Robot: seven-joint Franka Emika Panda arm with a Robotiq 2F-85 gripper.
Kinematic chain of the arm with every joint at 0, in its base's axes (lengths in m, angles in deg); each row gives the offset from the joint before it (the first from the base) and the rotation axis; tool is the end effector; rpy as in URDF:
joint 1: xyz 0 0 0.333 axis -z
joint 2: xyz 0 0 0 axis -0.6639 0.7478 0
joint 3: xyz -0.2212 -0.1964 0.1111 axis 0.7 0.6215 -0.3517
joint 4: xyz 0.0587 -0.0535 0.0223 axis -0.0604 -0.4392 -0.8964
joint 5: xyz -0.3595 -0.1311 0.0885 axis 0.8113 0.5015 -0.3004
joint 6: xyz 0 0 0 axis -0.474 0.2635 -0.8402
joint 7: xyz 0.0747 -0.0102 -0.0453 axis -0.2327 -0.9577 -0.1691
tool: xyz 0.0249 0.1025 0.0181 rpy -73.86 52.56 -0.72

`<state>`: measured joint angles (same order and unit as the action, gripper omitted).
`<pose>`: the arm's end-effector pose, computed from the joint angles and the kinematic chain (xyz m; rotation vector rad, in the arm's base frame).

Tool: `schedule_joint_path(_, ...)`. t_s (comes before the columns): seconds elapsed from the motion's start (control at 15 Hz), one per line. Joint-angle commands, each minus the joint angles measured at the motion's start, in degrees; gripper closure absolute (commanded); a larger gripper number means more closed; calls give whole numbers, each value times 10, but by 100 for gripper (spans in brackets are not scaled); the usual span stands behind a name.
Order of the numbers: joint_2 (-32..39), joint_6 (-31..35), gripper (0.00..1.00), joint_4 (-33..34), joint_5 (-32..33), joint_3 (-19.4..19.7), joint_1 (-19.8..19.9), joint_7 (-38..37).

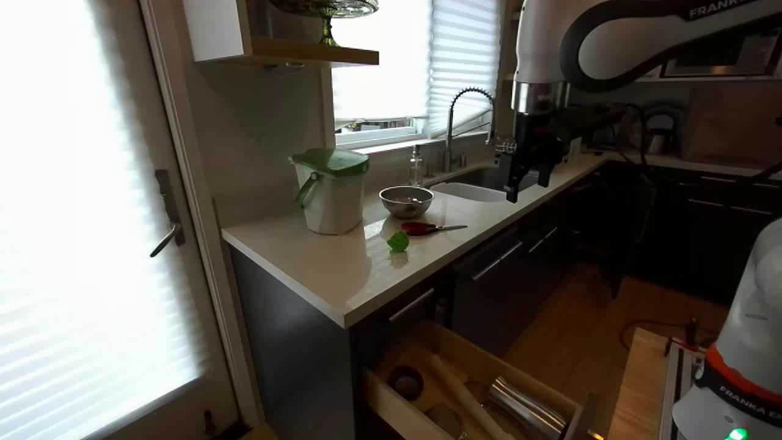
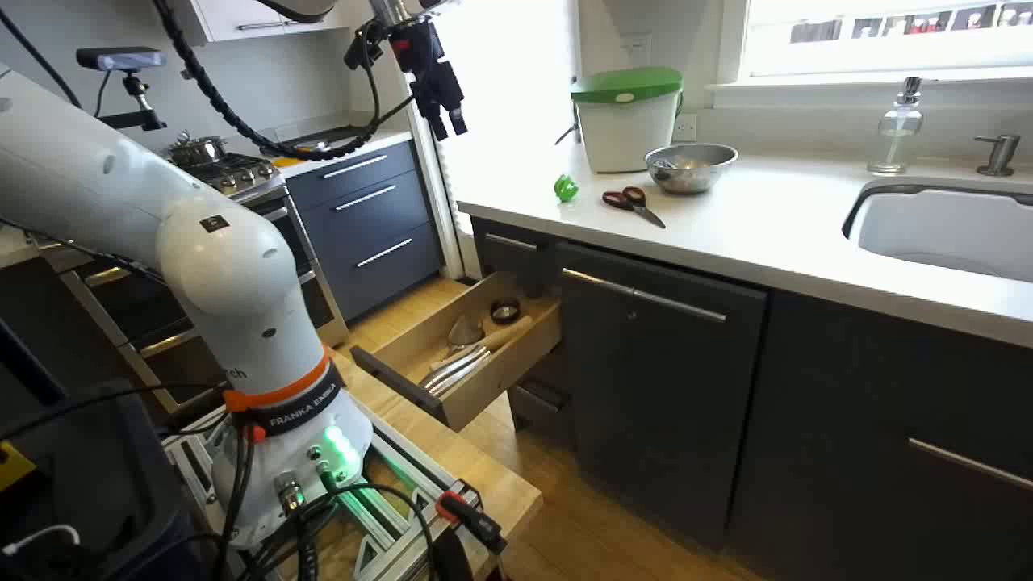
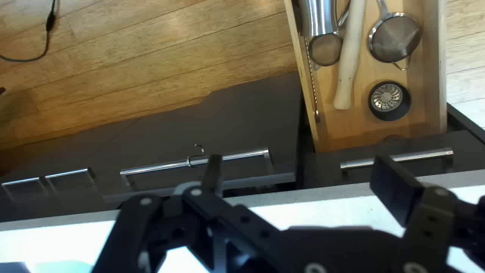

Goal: Pick up the green object and put it in the open drawer

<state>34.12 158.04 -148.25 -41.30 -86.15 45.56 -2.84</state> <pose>0.3693 0.0587 0.5253 2.8818 -0.4148 0.1550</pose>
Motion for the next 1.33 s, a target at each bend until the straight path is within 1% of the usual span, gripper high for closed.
schedule_joint_path(0.0,2,-2,0,2,5,8,-10,-4)
schedule_joint_path(0.53,3,-2,0,2,5,8,-10,-4)
schedule_joint_path(0.67,7,62,0,-6,5,20,-1,-11)
schedule_joint_path(0.73,18,124,0,-8,-3,42,-4,14)
schedule_joint_path(0.8,28,174,0,-10,-4,51,-2,21)
schedule_joint_path(0.93,72,267,0,9,-32,90,-9,68)
schedule_joint_path(1.07,133,348,0,37,-83,127,-27,122)
schedule_joint_path(1.13,165,372,0,55,-122,145,-42,155)
schedule_joint_path(1.27,228,379,0,95,-211,180,-76,234)
